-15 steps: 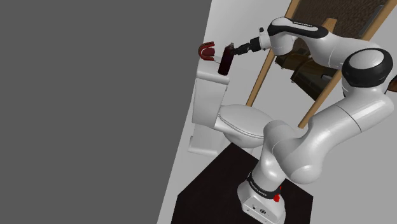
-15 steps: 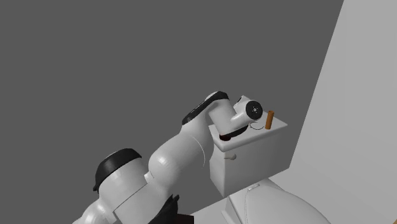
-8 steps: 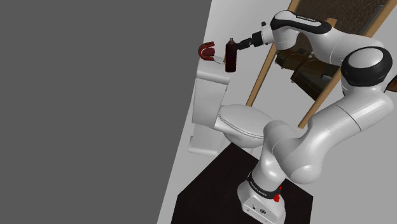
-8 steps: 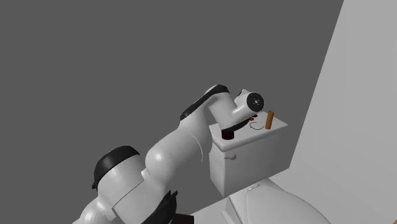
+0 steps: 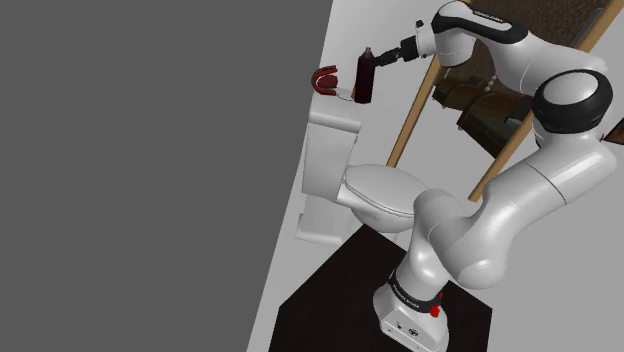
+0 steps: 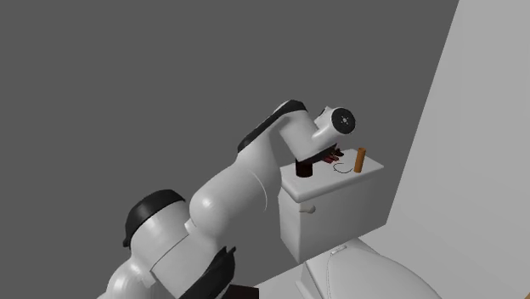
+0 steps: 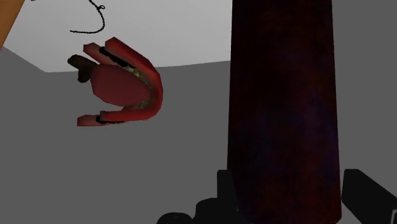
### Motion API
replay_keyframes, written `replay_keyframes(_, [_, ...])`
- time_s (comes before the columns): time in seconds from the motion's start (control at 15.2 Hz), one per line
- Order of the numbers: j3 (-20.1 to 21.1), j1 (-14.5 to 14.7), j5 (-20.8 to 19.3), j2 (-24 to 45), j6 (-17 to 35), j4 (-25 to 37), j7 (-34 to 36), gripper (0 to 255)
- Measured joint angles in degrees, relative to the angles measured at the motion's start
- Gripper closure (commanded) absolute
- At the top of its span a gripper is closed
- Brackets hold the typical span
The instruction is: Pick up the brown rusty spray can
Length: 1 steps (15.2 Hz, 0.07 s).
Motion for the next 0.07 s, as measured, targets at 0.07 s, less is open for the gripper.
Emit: replay_keyframes(0.07, [0.16,-0.11,-0.03,0.06,-0.39,0.36,0.17,255])
